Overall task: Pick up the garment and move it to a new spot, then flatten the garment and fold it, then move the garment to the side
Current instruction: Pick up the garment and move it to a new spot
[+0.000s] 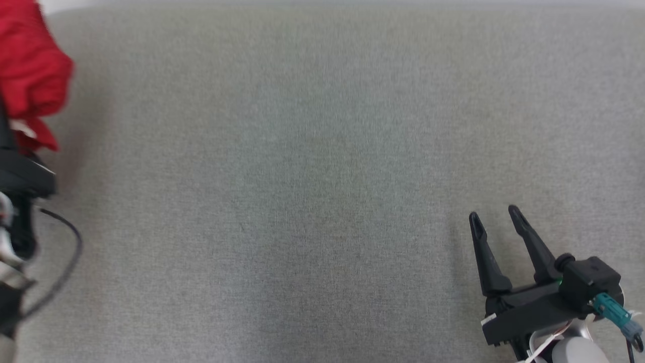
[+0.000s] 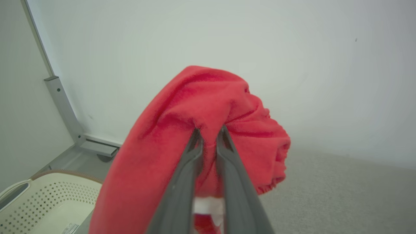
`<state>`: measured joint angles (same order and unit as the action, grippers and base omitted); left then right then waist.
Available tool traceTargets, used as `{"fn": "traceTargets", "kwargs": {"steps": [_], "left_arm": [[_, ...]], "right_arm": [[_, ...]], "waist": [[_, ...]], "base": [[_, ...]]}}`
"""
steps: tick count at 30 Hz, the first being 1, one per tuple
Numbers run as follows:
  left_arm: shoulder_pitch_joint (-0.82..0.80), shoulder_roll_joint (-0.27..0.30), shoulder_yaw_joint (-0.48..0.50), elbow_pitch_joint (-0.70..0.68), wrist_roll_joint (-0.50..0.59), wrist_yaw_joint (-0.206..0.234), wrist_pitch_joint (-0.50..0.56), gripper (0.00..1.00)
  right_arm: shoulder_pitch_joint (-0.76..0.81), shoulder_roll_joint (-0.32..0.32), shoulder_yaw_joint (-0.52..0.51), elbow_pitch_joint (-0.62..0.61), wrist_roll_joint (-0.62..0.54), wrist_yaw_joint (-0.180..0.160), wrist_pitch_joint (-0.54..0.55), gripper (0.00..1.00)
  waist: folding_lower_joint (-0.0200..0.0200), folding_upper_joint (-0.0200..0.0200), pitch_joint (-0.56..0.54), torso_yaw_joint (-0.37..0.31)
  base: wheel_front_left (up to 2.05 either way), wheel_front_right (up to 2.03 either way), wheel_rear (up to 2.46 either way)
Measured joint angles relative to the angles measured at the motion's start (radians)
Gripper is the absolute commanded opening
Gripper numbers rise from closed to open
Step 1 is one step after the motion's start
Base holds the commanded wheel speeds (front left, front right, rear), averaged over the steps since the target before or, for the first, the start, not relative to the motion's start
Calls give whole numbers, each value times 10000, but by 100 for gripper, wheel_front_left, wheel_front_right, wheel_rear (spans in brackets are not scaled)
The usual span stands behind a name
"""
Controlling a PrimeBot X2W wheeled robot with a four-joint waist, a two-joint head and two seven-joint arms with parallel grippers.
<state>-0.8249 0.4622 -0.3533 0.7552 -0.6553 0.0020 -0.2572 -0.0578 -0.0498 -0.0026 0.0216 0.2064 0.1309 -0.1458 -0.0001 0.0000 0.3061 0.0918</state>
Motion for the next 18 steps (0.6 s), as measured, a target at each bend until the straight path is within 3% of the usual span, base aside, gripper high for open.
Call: {"fn": "traceTargets", "kwargs": {"steps": [10, 18], "left_arm": [[3210, -602, -359, -4784, 784, 1221, 0, 0], [4225, -999, -1296, -6301, 1011, 1555, 596, 0]], "right_arm": [[509, 0, -84, 150, 226, 0, -86, 100], [593, -4, 4, 98, 343, 0, -128, 100]], "waist": [[-1, -1, -1076, -181], [-1, -1, -1352, -994]], "base": [[0, 0, 0], [0, 0, 0]]}}
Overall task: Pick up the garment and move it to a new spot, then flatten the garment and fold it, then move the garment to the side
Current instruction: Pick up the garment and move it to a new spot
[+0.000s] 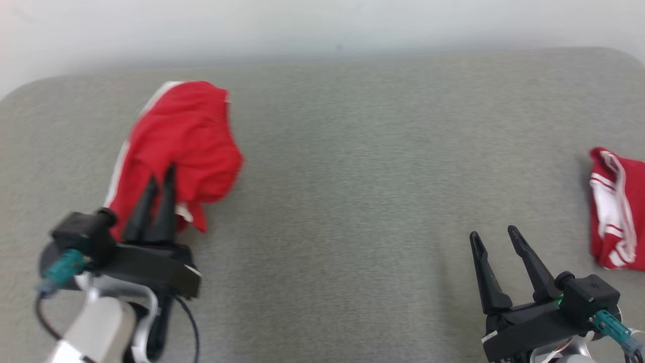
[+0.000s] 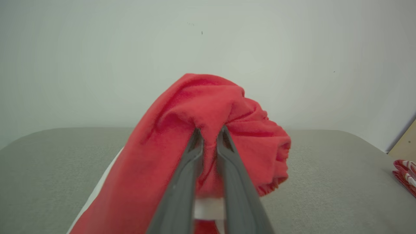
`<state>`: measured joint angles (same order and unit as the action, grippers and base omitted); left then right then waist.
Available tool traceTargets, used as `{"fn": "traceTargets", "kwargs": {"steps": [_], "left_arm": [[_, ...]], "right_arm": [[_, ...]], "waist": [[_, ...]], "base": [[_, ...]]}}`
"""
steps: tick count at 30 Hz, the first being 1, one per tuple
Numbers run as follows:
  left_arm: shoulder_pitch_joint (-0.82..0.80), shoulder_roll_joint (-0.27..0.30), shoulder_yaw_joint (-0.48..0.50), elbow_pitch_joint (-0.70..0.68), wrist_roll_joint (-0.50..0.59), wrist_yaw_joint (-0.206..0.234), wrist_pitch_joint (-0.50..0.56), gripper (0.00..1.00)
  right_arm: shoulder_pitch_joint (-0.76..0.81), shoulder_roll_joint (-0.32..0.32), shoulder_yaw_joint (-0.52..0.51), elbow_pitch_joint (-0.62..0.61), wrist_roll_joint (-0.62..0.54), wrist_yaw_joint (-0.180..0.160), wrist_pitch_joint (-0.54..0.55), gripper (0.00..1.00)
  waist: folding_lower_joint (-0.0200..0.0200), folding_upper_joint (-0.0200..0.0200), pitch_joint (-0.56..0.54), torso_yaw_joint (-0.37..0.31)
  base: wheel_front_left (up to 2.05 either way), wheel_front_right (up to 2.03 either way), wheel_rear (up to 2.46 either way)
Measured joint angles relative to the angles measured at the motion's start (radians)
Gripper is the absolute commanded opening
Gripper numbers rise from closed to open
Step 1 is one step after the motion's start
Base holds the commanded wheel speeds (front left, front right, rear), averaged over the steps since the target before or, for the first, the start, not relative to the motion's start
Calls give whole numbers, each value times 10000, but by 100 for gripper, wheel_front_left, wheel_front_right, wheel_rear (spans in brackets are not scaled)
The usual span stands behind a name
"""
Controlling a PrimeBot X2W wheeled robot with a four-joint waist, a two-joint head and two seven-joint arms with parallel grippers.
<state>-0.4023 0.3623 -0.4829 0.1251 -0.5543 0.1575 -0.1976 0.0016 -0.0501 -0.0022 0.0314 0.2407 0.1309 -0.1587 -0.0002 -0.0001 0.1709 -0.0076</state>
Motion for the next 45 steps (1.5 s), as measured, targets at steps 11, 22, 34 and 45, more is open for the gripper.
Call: {"fn": "traceTargets", "kwargs": {"steps": [11, 22, 34, 45], "left_arm": [[201, -813, -1528, 44, 339, -272, 685, 0], [455, -1425, -2652, 2046, 180, -1058, 1304, 0], [1059, -1528, -2840, 2564, -451, -1498, 1419, 100], [1736, -871, -1375, 886, -786, -307, -23, 100]], "right_arm": [[281, 2, 31, 33, 314, 0, -90, 100], [367, 0, 90, 291, 477, 0, -276, 100], [385, 6, -224, 263, 261, 0, -130, 100], [470, 0, -681, -48, -25, 0, 174, 100]], "waist": [[2, 1, -144, -1667], [3, 1, -24, -3050], [2, 2, -260, -2416], [2, 2, -863, -1243]], "base": [[0, 0, 0], [0, 0, 0], [0, 0, 0], [0, 0, 0]]}}
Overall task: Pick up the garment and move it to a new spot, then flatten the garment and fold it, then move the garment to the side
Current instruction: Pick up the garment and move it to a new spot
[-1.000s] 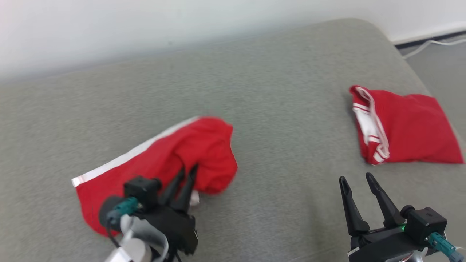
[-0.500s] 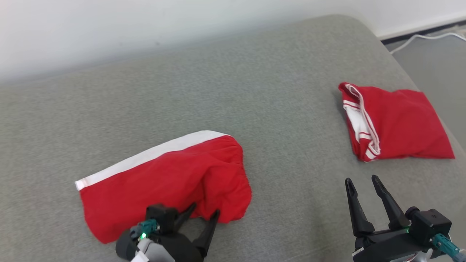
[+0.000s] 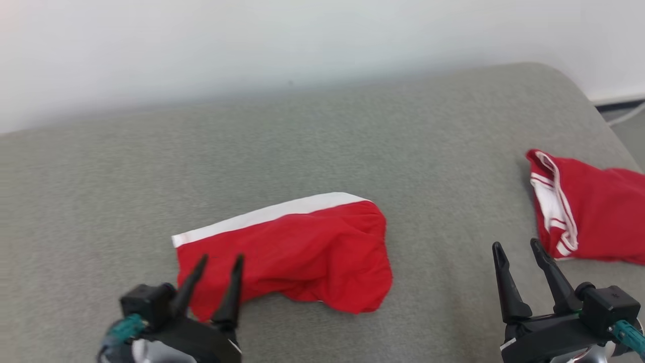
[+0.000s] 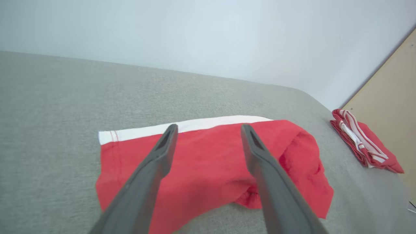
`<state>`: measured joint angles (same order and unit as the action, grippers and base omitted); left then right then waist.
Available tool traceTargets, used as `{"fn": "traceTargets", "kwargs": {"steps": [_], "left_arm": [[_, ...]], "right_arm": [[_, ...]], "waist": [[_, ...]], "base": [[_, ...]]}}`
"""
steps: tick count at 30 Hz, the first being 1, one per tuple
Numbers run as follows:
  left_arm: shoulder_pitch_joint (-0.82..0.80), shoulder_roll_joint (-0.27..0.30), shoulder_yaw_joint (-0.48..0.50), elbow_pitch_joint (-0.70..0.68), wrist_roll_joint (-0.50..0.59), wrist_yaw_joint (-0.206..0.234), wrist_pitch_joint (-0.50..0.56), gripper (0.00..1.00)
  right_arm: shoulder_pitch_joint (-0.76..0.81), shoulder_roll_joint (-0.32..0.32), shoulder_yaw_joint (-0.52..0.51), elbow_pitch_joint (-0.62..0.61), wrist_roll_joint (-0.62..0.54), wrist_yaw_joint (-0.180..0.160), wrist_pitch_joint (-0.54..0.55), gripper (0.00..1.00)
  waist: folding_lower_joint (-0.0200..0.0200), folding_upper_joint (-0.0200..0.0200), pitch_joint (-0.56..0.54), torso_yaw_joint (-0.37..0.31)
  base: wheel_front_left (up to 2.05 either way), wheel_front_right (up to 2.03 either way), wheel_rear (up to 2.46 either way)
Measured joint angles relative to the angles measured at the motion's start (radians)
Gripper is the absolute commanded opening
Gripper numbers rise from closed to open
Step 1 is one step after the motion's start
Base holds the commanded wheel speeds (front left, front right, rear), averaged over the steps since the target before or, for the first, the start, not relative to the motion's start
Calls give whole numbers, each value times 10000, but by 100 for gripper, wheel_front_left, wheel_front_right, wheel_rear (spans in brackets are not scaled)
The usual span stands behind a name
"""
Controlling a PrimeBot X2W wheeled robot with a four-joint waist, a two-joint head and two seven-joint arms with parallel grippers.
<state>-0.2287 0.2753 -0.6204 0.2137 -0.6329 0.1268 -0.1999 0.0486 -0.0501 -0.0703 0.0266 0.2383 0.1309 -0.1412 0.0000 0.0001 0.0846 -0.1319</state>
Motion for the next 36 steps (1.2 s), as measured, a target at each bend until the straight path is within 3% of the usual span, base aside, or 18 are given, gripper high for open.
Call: {"fn": "traceTargets", "kwargs": {"steps": [7, 17, 25, 36], "left_arm": [[105, 570, 855, -694, 2, 242, -376, 100], [480, 1304, 2274, -961, 466, 50, -577, 100], [1898, 1304, 3354, -1737, 1103, 136, -604, 100], [2812, 1202, 3267, -1735, 1553, 50, -604, 100]], "right_arm": [[-7, 4, -117, 67, -33, 0, 65, 100], [-23, 2, -121, 316, -44, 0, 90, 100], [344, 4, -59, 138, -27, 0, 188, 100], [1023, 4, -334, -288, -58, 0, 485, 100]], "waist": [[0, 0, -421, 667], [-1, -1, -936, 1192], [-1, -1, -1211, 1131], [-2, -1, -1533, 1091]], "base": [[0, 0, 0], [0, 0, 0], [0, 0, 0], [0, 0, 0]]}}
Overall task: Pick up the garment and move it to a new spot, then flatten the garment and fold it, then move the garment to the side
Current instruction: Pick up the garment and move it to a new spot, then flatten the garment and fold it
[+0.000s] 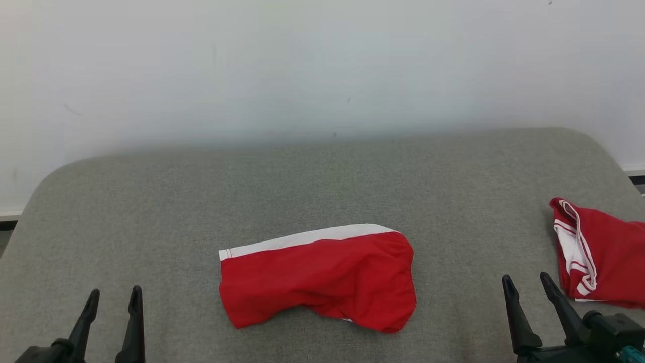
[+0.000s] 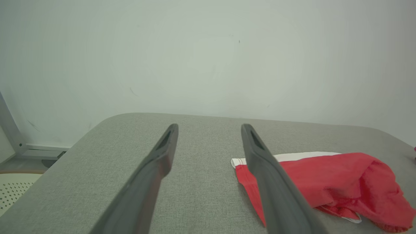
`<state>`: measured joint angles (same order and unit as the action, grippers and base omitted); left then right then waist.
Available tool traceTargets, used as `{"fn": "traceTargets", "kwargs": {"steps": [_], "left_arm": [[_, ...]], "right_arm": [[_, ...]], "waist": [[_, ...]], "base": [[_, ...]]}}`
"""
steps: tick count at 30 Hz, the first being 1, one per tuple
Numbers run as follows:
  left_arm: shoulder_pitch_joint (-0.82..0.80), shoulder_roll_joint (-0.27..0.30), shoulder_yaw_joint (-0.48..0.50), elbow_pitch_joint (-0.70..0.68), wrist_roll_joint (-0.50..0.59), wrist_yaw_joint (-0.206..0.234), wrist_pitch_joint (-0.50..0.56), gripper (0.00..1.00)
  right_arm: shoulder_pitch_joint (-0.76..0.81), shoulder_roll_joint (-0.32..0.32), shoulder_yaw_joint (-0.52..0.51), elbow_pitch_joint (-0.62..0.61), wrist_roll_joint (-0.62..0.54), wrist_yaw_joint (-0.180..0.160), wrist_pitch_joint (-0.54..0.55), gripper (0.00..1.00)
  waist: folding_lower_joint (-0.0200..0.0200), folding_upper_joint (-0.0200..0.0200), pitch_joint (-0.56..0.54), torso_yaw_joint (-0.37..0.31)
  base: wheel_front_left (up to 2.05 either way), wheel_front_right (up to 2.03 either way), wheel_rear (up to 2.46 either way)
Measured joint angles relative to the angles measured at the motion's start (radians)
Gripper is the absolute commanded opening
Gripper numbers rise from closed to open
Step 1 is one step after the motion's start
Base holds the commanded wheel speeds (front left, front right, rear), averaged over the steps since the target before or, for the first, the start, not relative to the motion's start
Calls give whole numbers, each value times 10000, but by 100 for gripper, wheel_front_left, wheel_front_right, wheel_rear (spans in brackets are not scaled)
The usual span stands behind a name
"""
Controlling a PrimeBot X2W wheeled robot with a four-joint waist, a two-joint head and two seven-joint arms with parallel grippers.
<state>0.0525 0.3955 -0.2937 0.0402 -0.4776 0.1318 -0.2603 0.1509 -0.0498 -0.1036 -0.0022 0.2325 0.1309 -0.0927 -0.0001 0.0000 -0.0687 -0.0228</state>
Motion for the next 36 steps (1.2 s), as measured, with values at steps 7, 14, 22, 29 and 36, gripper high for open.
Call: {"fn": "traceTargets", "kwargs": {"steps": [7, 14, 22, 29, 36], "left_arm": [[36, 8, -203, 84, 130, 15, 46, 100], [-56, -31, -293, 232, 153, 44, 77, 100], [-180, -115, -357, 222, 174, 121, 75, 100], [-1010, -238, -957, 268, 410, -309, 219, 100], [-2042, -569, -1321, 410, 679, -621, 192, 100]], "right_arm": [[143, -2, -272, -165, -330, 0, 155, 100], [238, -2, -357, -378, -500, 0, 326, 100], [12, 2, -337, -290, -591, 0, 759, 100], [-1598, -211, -58, 1166, -1016, 0, 1271, 100], [-3493, -821, 416, 3323, -347, 2, 1534, 100]], "waist": [[1, 0, -71, 23], [2, 0, -39, 86], [1, 0, 53, 140], [2, 0, 339, 585], [3, 1, 1022, 1027]], "base": [[0, 0, 0], [0, 0, 0], [0, 0, 0], [0, 0, 0], [0, 0, 0]]}}
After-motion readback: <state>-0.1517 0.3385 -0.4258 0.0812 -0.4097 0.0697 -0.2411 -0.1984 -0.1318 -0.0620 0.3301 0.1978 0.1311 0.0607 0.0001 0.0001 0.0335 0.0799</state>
